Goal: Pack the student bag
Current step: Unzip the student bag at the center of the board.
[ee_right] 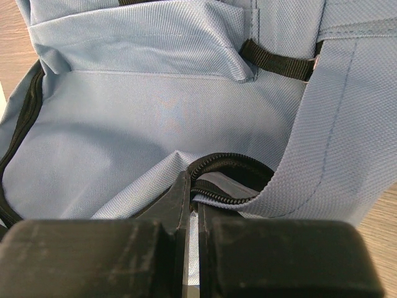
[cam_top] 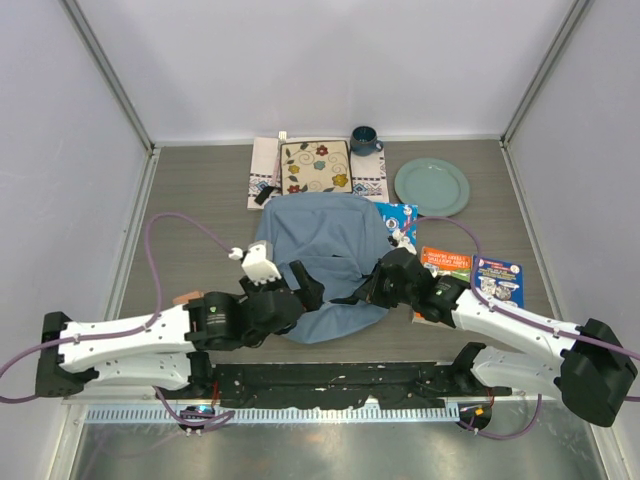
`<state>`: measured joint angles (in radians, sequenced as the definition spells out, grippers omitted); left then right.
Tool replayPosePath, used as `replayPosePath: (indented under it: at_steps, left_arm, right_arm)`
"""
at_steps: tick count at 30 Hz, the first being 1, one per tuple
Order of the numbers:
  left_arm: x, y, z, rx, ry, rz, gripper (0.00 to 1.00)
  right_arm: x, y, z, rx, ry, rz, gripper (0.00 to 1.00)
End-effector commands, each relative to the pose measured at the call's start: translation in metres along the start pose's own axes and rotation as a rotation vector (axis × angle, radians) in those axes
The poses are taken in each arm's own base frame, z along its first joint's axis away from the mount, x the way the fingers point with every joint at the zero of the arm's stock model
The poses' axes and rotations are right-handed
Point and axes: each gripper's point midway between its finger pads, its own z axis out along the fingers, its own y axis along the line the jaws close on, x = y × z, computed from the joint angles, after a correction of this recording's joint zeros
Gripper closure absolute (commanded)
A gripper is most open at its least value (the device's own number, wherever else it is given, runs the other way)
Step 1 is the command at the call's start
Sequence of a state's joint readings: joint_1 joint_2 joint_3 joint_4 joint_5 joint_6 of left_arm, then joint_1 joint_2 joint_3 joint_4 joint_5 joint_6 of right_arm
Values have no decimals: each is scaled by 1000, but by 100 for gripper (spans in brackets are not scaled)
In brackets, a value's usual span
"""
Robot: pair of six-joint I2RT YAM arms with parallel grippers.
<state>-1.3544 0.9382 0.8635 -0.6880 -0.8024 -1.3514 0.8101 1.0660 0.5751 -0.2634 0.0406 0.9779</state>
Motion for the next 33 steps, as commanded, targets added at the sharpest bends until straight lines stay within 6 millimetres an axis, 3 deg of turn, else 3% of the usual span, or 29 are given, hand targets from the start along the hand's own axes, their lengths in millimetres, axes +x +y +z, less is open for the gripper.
replayPosePath:
  at_steps: [1,4,13,24,33]
  left_arm:
    - [-3,-35,7,57,29,-29,3]
    - [-1,-33,17,45,32,-40,5]
    - [4,-24,21,34,53,-116,15]
    - [29,2,23,-64,130,-151,19]
    - [35,-7,27,-32,150,-172,24]
  right_arm:
    - [-12,7,-5,-16,-54,-13,99]
    - [-12,8,-6,-22,-53,-12,99]
    - [-12,8,-7,-22,-57,-2,99]
    - [-10,8,-5,-24,-54,14,99]
    - [-10,9,-6,-27,-56,18,99]
